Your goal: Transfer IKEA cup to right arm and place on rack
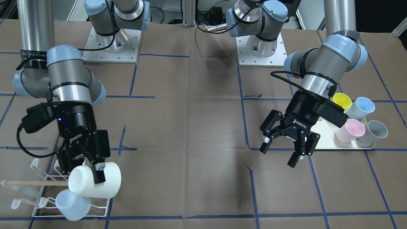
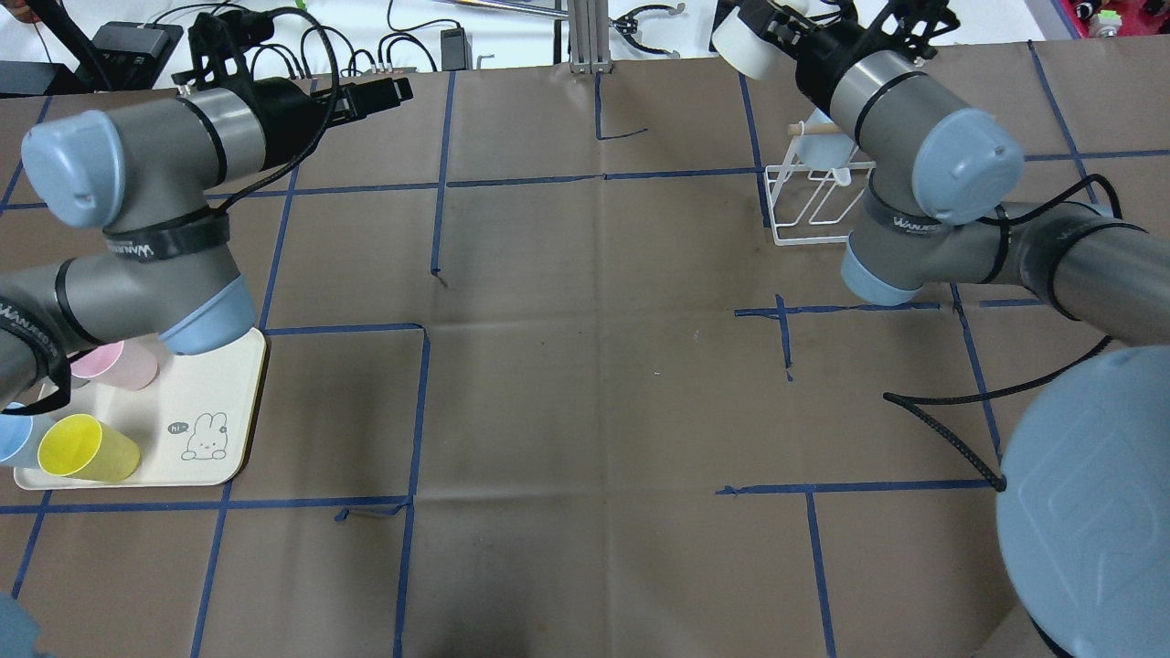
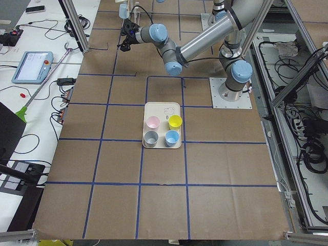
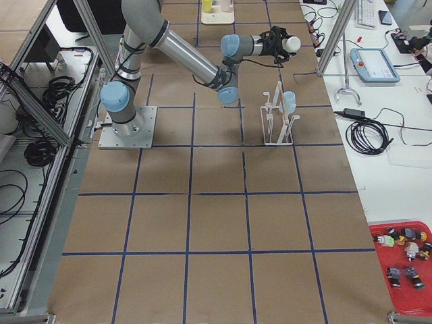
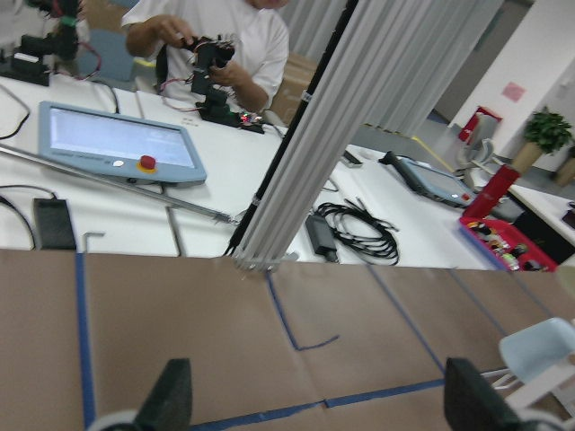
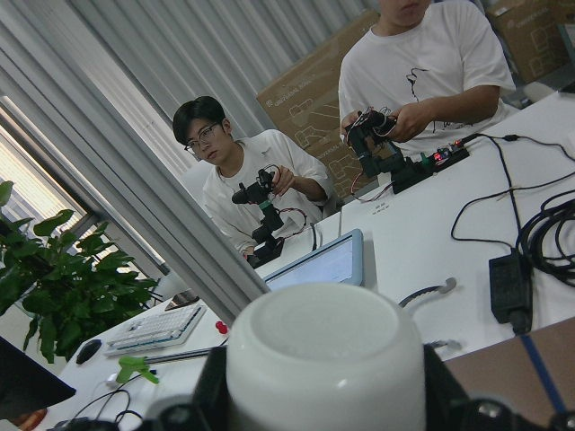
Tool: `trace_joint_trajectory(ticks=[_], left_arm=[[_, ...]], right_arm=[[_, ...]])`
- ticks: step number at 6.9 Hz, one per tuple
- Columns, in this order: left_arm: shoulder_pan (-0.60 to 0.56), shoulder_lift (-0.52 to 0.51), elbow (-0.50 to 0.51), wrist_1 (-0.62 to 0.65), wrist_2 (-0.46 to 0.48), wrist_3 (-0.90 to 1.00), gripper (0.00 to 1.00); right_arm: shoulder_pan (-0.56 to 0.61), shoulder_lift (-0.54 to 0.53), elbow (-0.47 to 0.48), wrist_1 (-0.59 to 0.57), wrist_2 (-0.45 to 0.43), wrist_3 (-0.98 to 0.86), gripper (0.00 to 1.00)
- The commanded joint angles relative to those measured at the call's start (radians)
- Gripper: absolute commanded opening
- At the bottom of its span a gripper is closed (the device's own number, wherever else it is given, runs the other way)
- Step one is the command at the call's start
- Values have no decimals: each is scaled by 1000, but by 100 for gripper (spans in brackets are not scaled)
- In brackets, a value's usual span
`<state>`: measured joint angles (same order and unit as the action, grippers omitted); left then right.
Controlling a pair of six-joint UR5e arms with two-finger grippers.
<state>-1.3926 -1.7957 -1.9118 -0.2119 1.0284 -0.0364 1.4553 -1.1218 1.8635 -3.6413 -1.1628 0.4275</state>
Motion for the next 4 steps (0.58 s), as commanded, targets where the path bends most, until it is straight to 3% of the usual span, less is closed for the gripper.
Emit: trace_joint_trajectory(ticks=[1,2,4], left_arm=[[-106,19,204,-487,315,-3,99],[-132,22,285,-705,378,-8,99],[-138,32,441,-1160,392,-11,99]], right_arm=[[-111,-1,5,1,2,-255,20],[-163,0,5,1,3,-316,20],[-263,7,6,1,6,-520,20]])
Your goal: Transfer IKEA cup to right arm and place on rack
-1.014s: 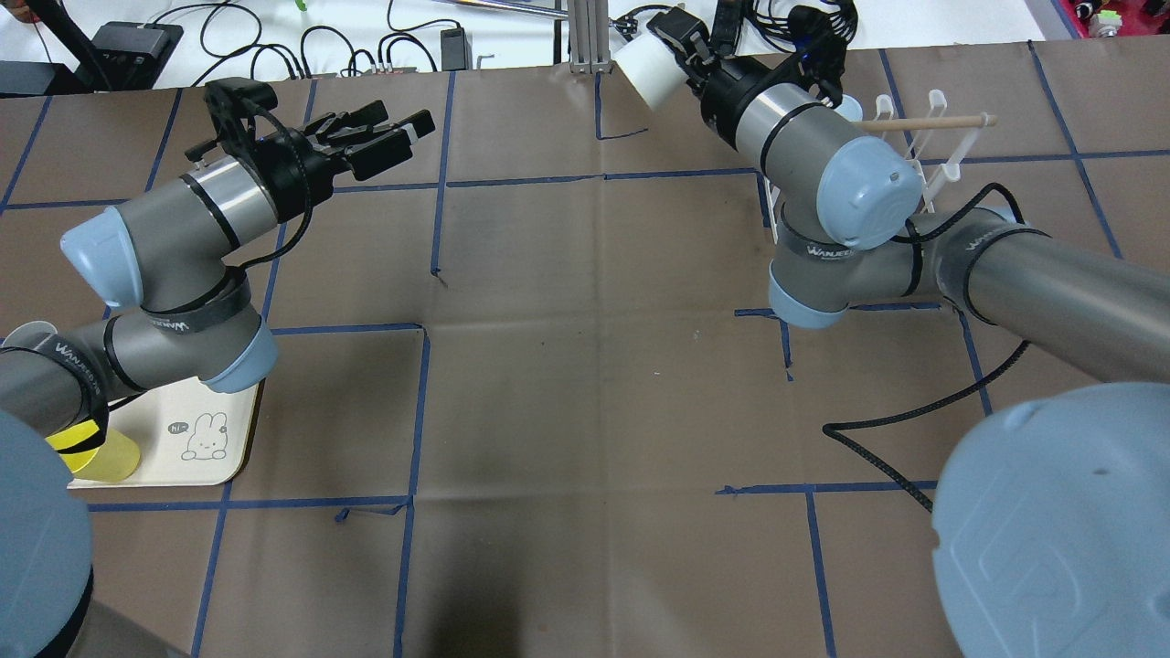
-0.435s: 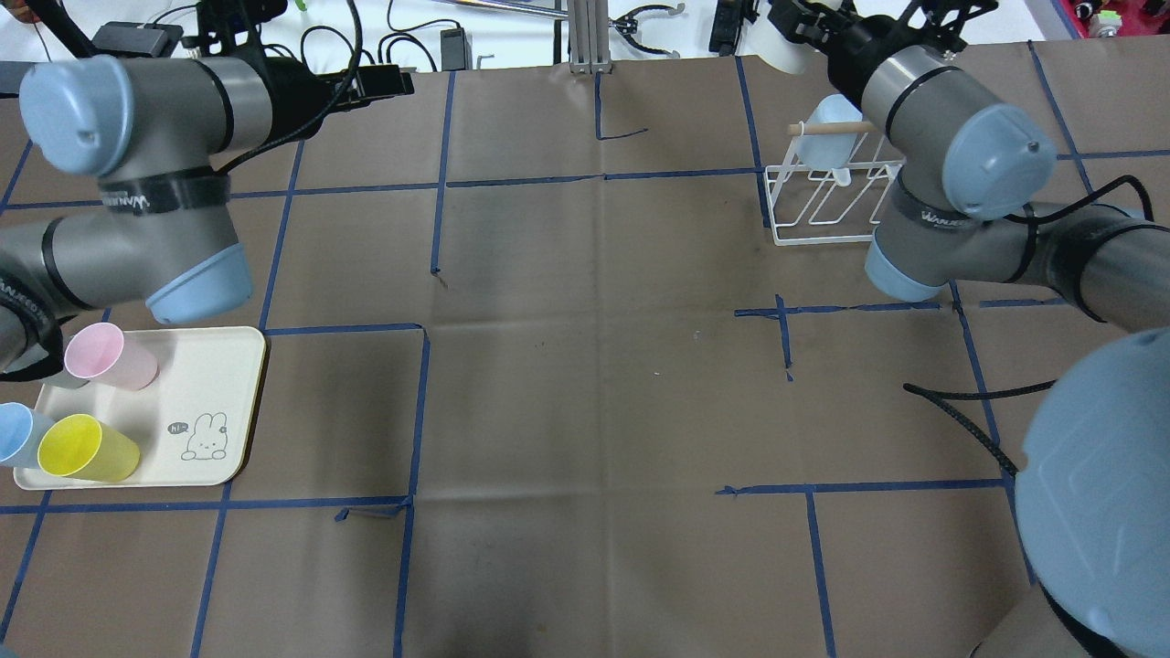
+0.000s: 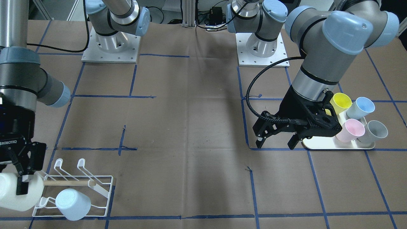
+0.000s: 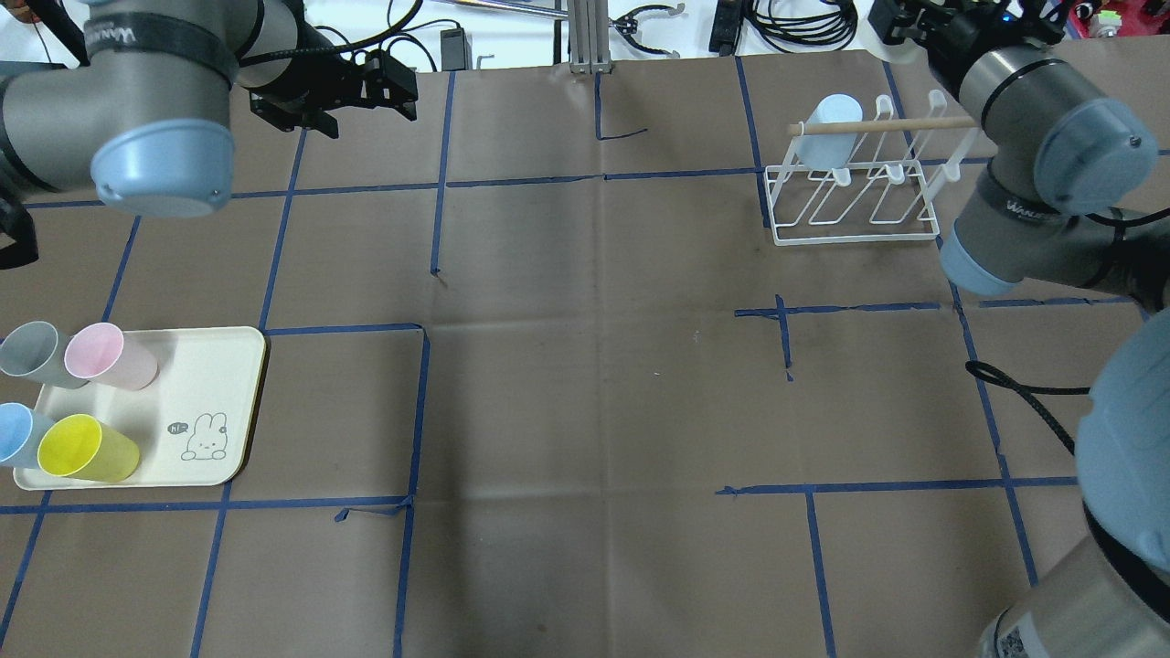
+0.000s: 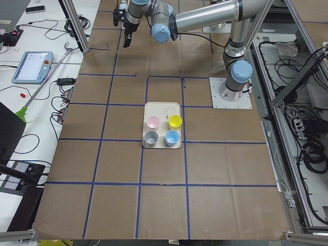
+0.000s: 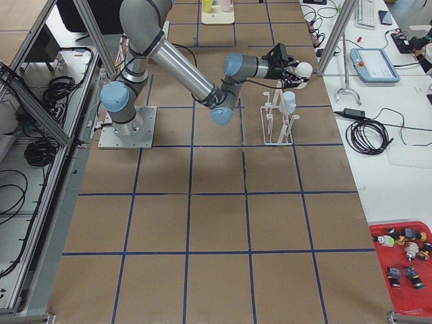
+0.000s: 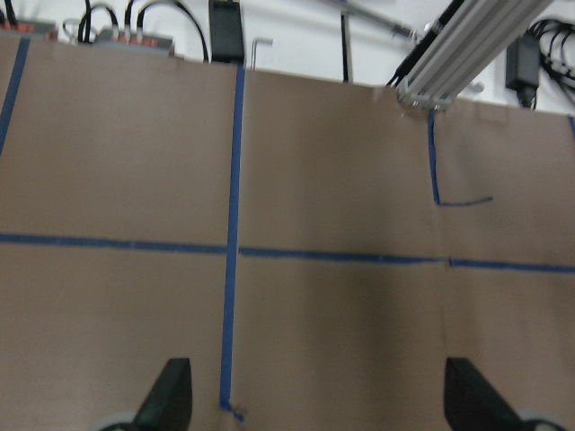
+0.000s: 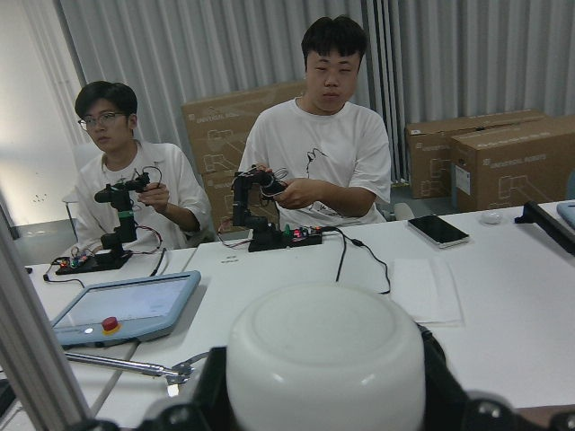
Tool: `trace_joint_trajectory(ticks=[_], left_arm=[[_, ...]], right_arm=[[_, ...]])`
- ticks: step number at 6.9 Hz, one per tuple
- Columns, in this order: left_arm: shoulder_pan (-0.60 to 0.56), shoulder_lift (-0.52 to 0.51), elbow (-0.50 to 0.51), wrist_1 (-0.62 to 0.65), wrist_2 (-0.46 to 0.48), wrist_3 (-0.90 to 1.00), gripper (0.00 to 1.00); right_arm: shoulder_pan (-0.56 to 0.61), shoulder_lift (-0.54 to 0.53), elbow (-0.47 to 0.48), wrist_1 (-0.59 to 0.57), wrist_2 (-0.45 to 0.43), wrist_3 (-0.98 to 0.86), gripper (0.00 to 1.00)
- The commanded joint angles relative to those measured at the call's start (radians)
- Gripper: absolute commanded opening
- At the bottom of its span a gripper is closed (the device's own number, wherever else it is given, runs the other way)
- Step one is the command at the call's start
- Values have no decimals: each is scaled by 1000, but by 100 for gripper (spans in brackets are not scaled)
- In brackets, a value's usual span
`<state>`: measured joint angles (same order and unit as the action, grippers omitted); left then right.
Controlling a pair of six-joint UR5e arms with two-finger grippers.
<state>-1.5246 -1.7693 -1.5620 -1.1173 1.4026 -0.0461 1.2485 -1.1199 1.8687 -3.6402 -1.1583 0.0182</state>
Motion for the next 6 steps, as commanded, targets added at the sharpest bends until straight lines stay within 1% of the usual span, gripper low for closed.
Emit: trace_joint_trajectory(ticks=[1,2,3,4,6], left_arm=[[-9,7,170,-442,85,-1,99],[-12,13,190,-511,117,-1,99],[-14,14,185,-509,125,-4,99],[-28,22,174,-506,175,-12,99],[-42,82,102,-472,182,-11,99]], right_arm=[[-87,18,1,-1,3,-142,20],[-89,37,1,-6,3,-144,20],[-89,38,3,-9,3,-144,20],[-89,43,3,-12,3,-144,20],[-87,89,-9,-18,-4,-152,20]])
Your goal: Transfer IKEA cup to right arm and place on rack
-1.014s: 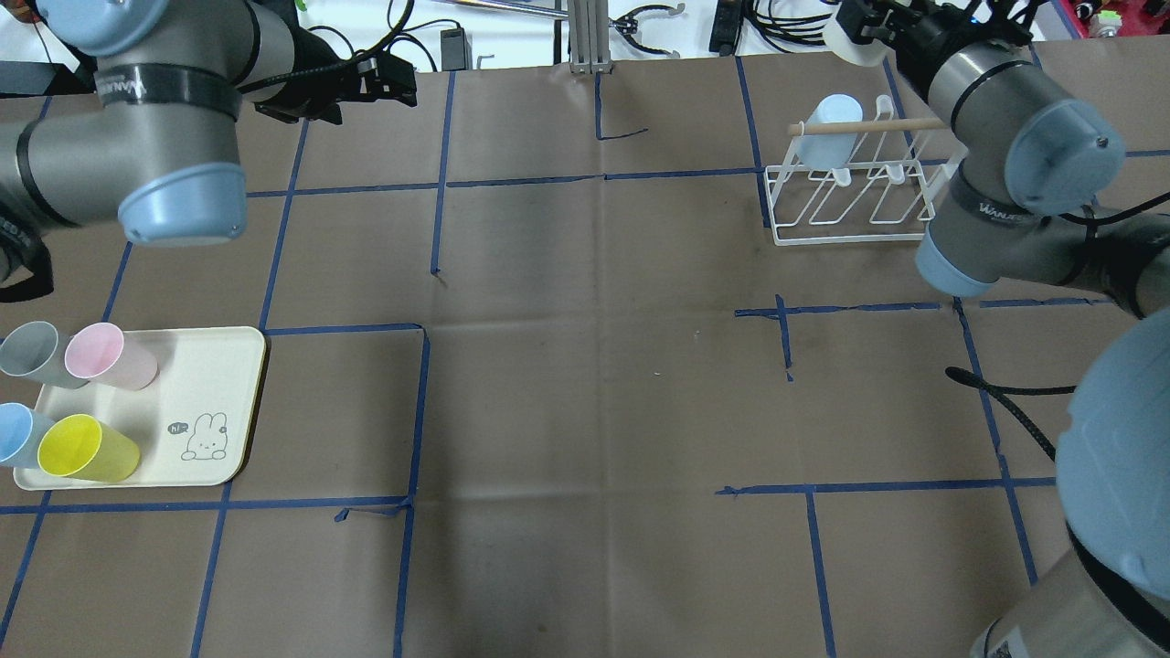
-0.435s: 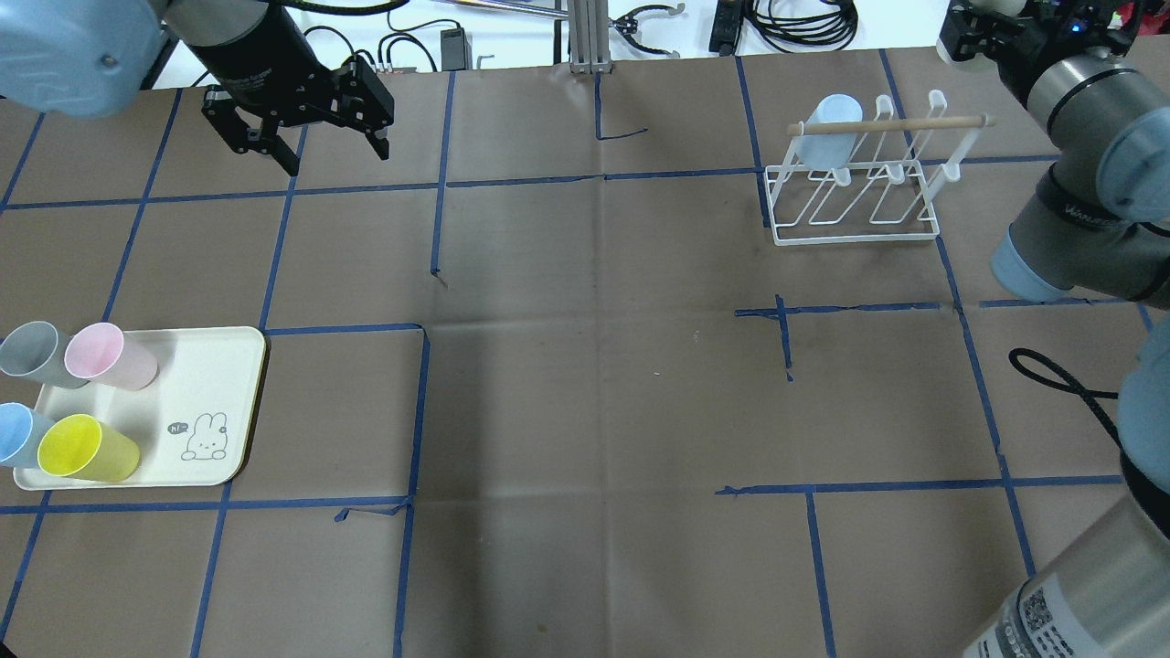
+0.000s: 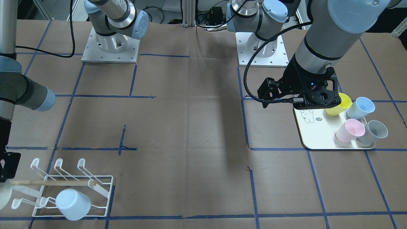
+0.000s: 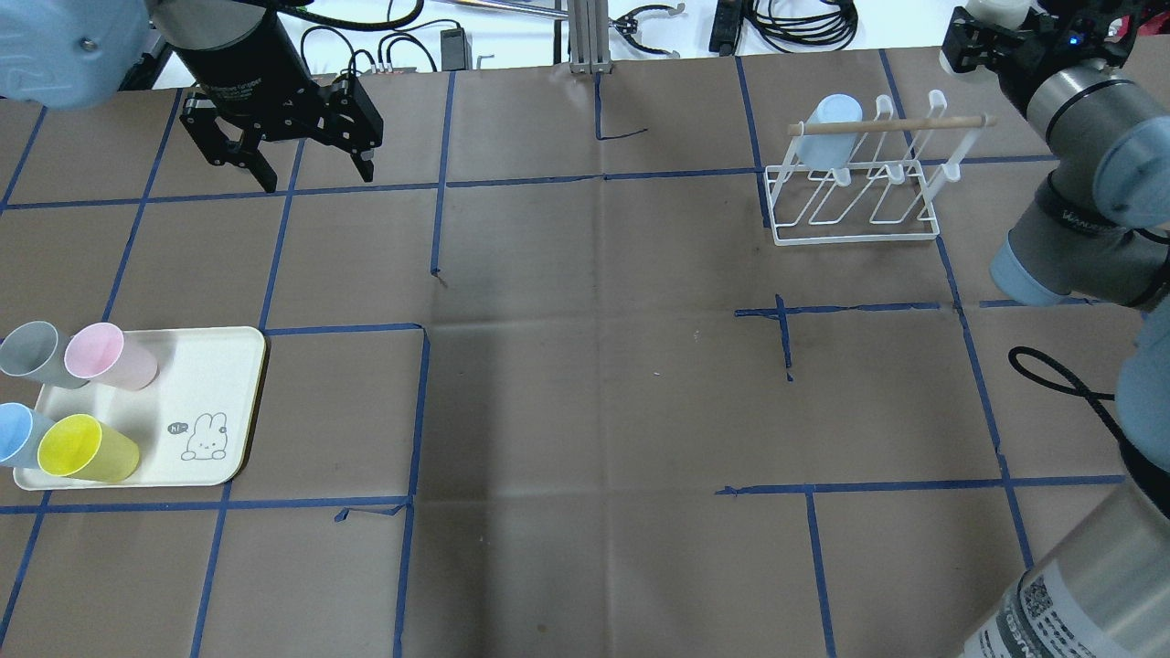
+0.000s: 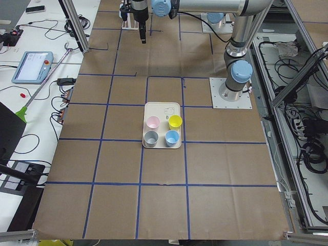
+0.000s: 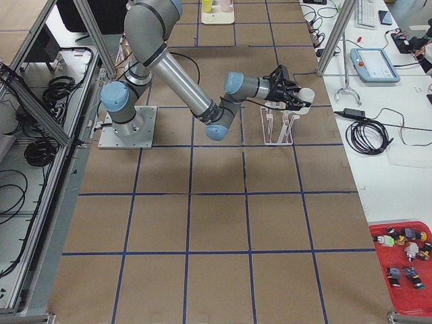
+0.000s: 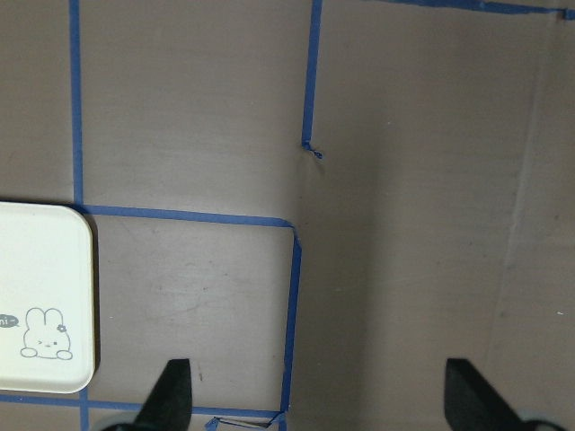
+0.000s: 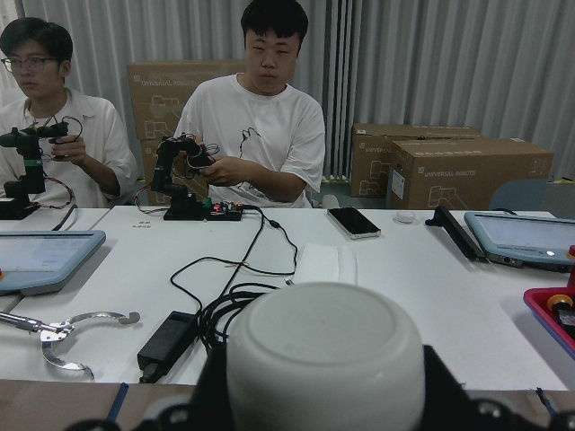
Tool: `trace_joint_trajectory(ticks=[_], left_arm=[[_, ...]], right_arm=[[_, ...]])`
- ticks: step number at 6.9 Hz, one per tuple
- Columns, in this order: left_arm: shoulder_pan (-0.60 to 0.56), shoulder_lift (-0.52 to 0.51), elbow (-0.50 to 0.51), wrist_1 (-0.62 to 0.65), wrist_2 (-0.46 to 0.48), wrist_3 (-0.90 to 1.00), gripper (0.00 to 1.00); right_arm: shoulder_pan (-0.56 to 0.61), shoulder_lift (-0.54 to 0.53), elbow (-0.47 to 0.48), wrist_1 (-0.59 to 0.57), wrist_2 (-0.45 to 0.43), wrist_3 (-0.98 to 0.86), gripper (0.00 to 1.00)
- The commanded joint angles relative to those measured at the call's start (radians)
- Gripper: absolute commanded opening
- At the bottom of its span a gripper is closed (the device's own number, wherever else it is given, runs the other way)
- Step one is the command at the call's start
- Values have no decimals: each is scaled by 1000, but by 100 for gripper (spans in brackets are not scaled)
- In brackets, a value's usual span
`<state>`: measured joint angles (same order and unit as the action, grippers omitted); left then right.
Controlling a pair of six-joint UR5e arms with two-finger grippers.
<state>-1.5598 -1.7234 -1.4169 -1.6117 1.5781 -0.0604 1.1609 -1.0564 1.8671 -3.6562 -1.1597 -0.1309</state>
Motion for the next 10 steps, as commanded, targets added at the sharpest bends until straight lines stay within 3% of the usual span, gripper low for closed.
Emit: trace_joint_trajectory(ticks=[1,3,5,7,10], left_arm=[[-6,77,-94,94,7,-4,99],[-6,134,-187,230,0,1,99],[-6,111,-160,214,5,-1,100],[-5,105,-133,110,3,-1,100],[-6,120,-151,114,-4,-2,100]], right_arm=[[0,38,-16,-5,-2,-3,19],[2,53,-22,-27,-6,-3,19],[6,64,-28,-30,-11,-3,19],[16,78,-20,-44,-9,-1,18],[17,88,-11,-45,-6,0,18]])
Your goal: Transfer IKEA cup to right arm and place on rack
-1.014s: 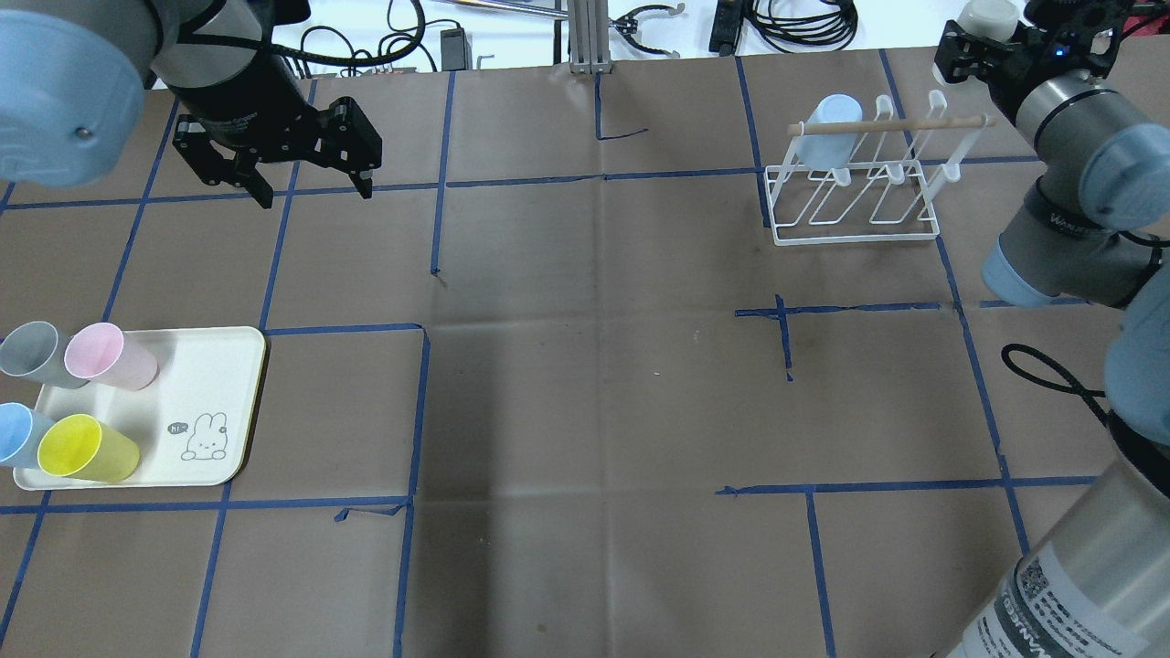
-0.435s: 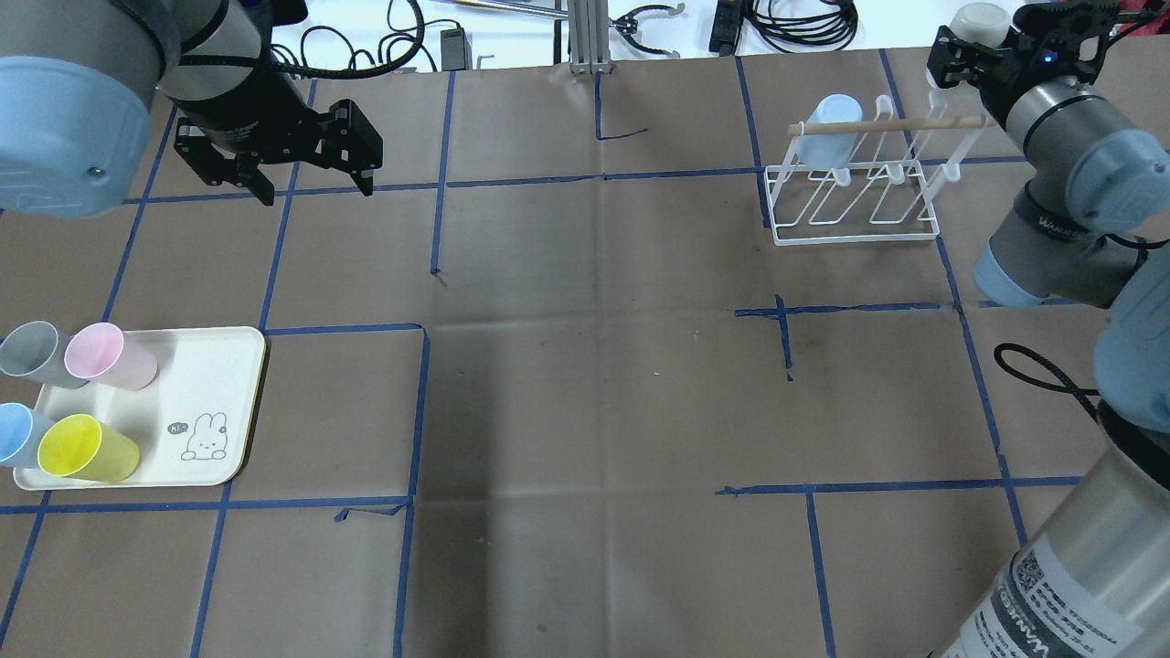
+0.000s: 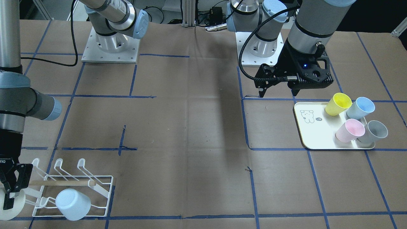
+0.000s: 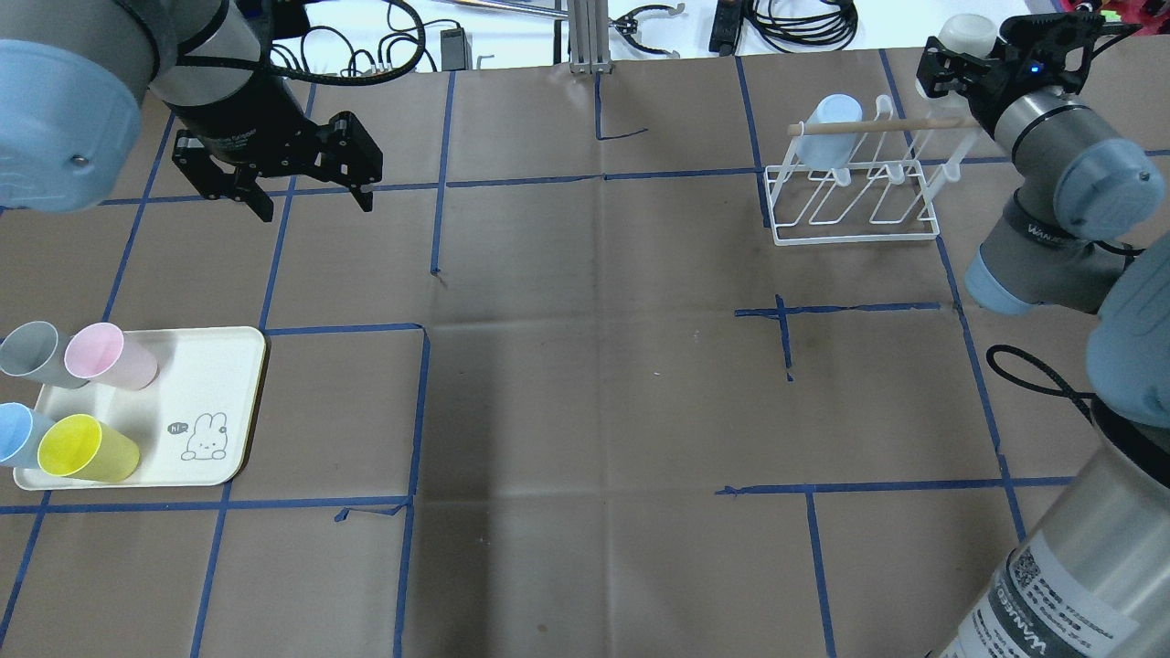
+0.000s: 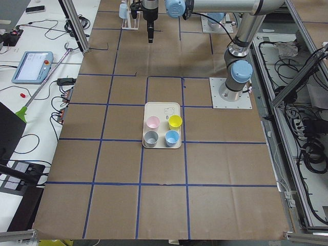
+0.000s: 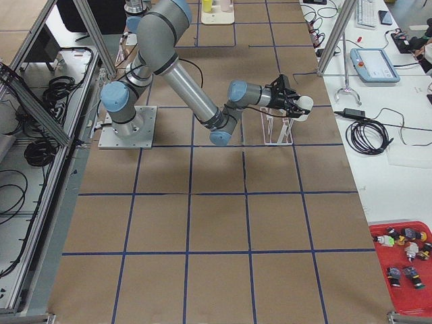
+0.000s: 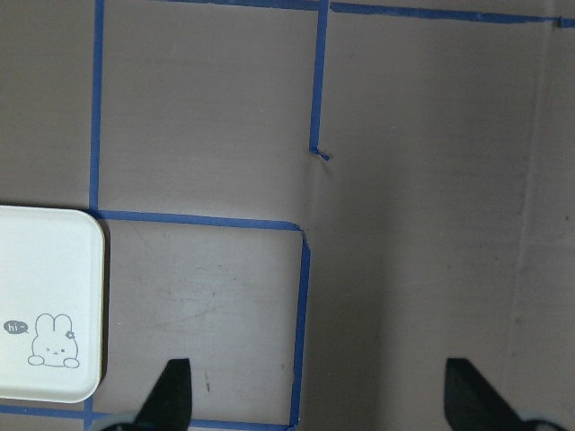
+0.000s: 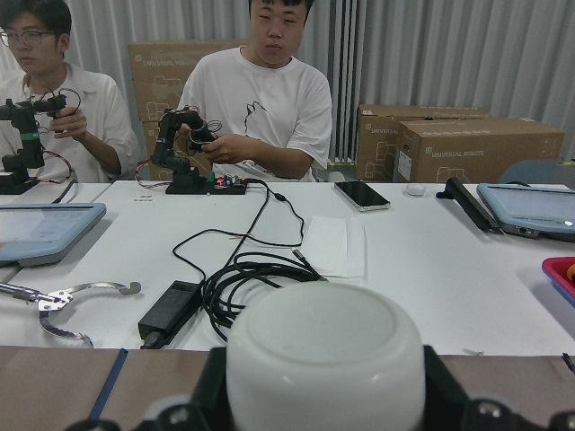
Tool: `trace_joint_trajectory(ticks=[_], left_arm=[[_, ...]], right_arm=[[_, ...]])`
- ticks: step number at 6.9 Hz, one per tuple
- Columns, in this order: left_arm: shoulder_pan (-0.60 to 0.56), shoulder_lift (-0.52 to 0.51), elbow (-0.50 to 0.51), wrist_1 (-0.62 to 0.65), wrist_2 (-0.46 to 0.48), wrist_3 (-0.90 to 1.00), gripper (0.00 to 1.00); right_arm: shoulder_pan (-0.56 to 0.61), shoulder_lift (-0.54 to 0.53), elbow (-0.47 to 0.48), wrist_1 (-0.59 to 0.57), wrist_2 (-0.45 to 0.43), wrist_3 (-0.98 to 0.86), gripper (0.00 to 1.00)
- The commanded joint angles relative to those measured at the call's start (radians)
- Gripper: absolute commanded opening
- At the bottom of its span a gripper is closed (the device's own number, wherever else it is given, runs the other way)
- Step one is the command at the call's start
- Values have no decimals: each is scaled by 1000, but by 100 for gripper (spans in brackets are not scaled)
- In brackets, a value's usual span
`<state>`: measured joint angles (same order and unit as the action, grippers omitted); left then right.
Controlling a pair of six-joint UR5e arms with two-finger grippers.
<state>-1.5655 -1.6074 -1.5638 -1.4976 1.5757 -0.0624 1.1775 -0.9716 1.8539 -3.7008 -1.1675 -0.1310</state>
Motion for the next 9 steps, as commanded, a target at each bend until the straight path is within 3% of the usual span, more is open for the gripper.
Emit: trace_joint_trajectory(ticks=[1,6,7,9], left_arm=[[-1,7,-7,2,-3,1,100],[-2,6,5,2,1,0,100],[-2,3,5,2,1,0,100],[-2,3,5,2,0,0,100]], right_arm=[[1,11,4,-2,3,1,18],[1,36,7,-15,12,11,22],[1,36,8,-13,12,11,32],[1,33,7,-18,14,11,95]])
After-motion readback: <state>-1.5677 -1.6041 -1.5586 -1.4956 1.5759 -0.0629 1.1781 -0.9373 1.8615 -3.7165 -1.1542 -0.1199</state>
